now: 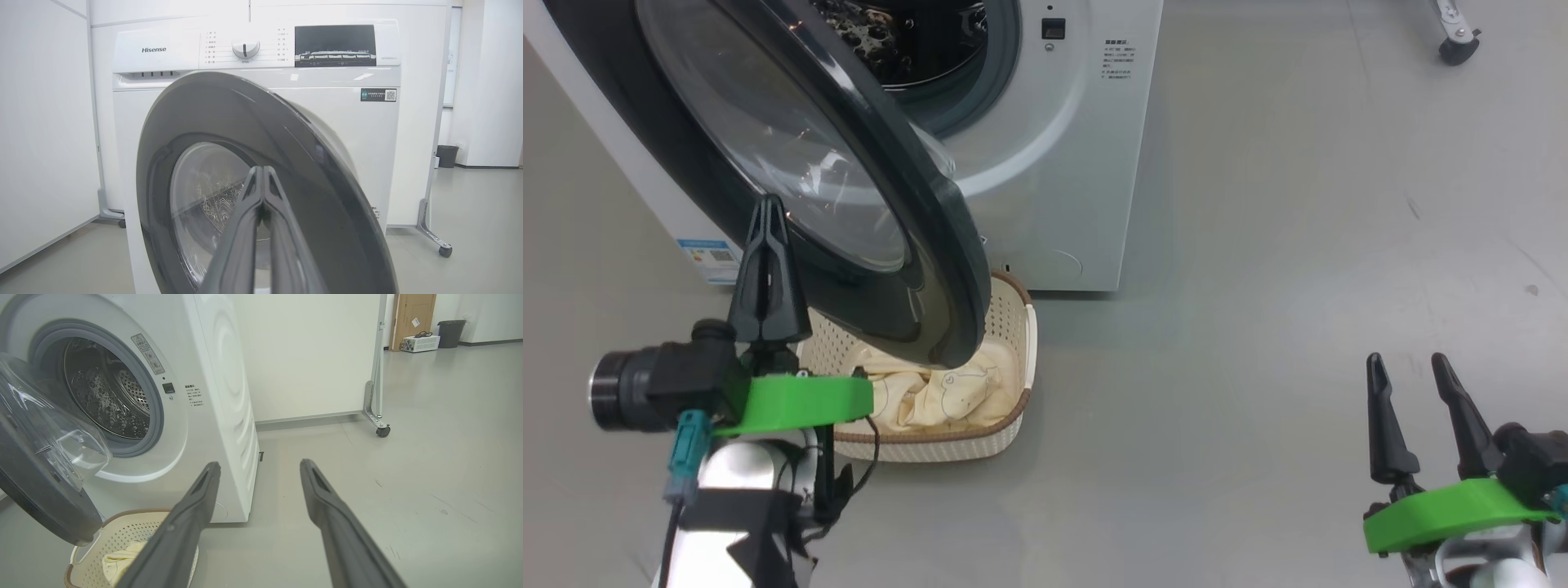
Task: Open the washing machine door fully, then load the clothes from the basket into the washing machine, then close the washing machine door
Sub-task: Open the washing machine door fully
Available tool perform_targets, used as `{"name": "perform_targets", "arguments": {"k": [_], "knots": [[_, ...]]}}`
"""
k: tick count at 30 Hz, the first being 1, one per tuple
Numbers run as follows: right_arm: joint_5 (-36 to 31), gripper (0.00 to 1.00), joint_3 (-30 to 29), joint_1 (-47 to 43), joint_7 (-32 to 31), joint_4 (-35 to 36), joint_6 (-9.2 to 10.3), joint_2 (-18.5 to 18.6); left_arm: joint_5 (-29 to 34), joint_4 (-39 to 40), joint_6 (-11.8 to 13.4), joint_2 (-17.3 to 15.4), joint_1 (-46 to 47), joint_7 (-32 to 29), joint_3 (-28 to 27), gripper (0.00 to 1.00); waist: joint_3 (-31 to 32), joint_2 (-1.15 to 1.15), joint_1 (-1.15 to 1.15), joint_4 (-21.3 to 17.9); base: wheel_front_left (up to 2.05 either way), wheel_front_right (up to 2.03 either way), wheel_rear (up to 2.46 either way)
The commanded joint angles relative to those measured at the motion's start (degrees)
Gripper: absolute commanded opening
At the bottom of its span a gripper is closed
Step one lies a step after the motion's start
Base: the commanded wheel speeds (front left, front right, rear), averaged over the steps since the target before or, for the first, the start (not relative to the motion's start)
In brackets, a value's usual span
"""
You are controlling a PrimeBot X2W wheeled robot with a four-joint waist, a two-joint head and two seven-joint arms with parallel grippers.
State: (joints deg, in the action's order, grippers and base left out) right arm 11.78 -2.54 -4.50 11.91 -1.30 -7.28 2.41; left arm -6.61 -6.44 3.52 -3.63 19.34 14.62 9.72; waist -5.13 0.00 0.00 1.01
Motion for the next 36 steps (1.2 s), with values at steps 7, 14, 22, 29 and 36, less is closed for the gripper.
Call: {"name": "perform_targets", "arguments": {"k": [7, 14, 22, 29, 36], "knots": [[0.8, 1.0, 0.7, 2.1, 0.7, 0.5, -0.21, 0.5, 1.8, 11.3, -0.8, -1.2, 6.2, -0.1, 0.5, 0.0, 0.5, 0.0, 0.0, -0.3, 0.0, 0.0, 0.0], [1.3, 1.0, 1.7, 2.8, 1.0, -0.2, -0.21, 0.5, -2.5, 12.5, -2.9, 0.4, 10.1, -4.3, 9.1, 0.0, 0.0, 0.0, 0.0, -1.4, 0.0, 0.0, 0.0], [1.7, 1.0, 2.8, 3.5, 1.2, -1.1, -0.21, 0.5, -11.5, 6.3, -1.0, 0.7, 12.4, -6.0, 17.7, 0.0, -0.2, 0.0, 0.0, -3.2, 0.0, 0.0, 0.0], [1.9, 1.0, 3.5, 4.2, 1.3, -1.6, -0.21, 0.5, -20.8, -5.3, 2.0, 0.7, 15.5, -5.0, 24.1, 0.0, -1.0, 0.0, 0.0, -4.6, 0.0, 0.0, 0.0], [2.1, 1.0, 3.7, 4.7, 1.3, -2.1, -0.21, 0.5, -25.3, -16.7, 5.0, 0.7, 19.8, -1.9, 26.0, 0.0, -1.4, 0.0, 0.0, -5.5, 0.0, 0.0, 0.0]]}}
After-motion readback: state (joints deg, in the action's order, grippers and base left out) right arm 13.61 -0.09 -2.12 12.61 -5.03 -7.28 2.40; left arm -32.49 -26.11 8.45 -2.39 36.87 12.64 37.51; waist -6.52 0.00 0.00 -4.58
